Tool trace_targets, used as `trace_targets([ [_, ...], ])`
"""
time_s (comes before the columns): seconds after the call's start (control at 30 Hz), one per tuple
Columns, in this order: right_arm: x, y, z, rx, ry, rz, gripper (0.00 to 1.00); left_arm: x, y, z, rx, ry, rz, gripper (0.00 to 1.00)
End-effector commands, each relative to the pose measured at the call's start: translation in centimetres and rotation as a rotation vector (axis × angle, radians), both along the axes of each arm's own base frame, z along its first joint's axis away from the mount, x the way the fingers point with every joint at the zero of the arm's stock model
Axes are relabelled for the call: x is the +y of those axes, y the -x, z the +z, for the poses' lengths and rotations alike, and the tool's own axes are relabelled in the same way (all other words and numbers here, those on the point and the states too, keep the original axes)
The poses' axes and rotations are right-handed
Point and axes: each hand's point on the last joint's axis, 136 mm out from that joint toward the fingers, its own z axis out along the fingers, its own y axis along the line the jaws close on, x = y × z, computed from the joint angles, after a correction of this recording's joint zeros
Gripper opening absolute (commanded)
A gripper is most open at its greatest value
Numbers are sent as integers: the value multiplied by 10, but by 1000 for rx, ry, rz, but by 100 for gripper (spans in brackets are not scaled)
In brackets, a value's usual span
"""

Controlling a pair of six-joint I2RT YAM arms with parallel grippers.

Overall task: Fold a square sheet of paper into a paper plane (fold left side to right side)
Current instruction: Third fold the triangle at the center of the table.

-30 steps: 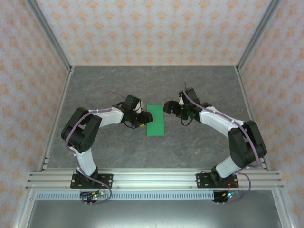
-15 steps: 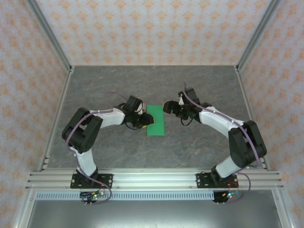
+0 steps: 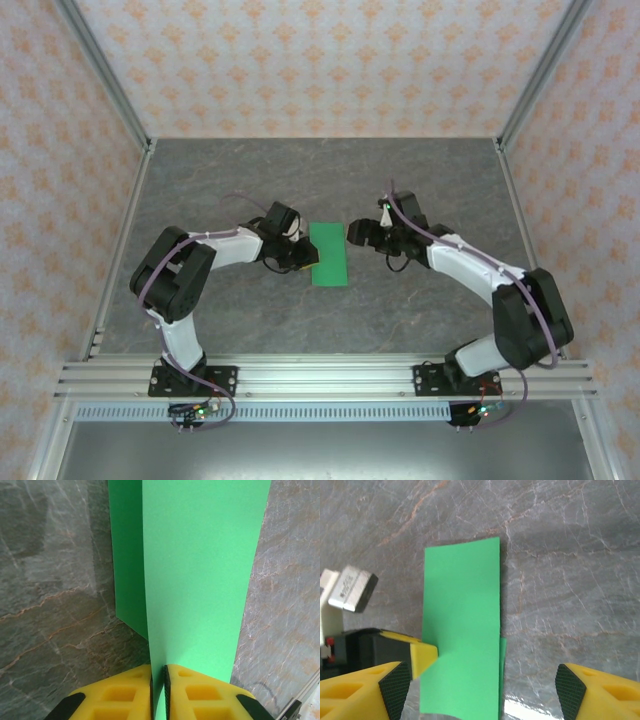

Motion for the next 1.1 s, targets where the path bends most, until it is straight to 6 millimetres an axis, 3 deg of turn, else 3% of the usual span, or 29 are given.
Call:
trace_targets([
  [0.0,2,12,15,-141,75,81,80,-2,-2,19,-23,22,11,14],
  [0.27,20,64,7,-361,296,283,81,-6,-2,24,-7,46,11,10],
  [0.43,51,92,-2,-452,409,441,88,-6,-1,25,-4,46,10,10],
  [0.57,74,106,-23,-494,567,558,90,-7,0,24,4,50,10,9],
  [0.7,92,109,-44,-524,703,640,91,-7,0,27,0,53,8,9],
  [0.87,114,101,-55,-565,760,674,91,-8,0,28,4,55,3,9],
  [1.07,120,88,-68,-596,828,668,89,-7,1,28,6,54,0,9],
])
